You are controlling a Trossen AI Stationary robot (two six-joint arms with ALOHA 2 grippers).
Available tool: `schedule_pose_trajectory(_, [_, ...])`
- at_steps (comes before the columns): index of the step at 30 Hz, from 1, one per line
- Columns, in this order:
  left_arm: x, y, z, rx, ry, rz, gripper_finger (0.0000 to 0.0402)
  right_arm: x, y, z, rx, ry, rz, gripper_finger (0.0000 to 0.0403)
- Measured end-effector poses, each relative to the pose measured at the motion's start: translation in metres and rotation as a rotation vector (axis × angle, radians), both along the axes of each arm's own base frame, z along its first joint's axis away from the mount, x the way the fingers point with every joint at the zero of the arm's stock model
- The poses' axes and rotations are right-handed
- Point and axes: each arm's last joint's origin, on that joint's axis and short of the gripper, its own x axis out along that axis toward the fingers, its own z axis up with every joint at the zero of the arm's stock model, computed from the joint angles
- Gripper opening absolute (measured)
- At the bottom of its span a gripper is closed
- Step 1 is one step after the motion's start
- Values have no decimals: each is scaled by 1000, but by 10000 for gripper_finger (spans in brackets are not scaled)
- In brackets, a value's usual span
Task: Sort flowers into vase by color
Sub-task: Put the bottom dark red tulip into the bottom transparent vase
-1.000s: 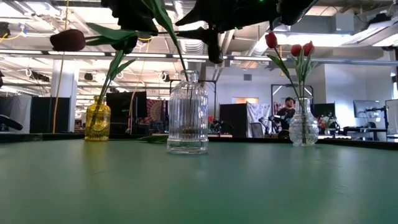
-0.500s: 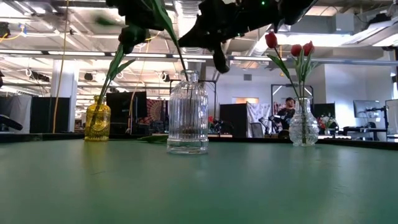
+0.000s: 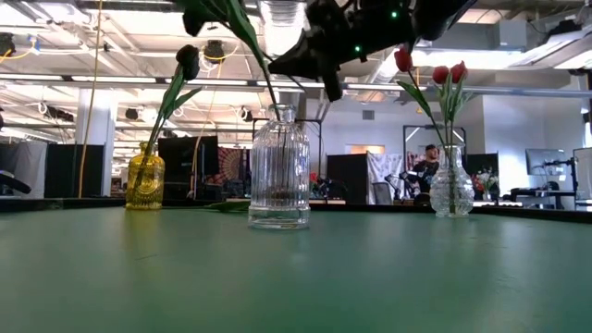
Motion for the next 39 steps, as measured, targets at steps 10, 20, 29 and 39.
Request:
schedule_pose_trajectory(10, [-31,-9,31,171,-182,86,151,-6,-22,4,529,-65,139,27])
schedule_pose_trajectory(20, [-20,-7,13,160,-159,66,142,-15,-17,41,752,-253,332,27])
schedule_pose_trajectory(29, [3,-9,-10,280,-359,-99,142,-22,-28,49,987,-282,303,27])
schedule_pose_trajectory(39, [48,-15,-29,315,-447,-188,142,-20,-19,51,1013,-301,308,27])
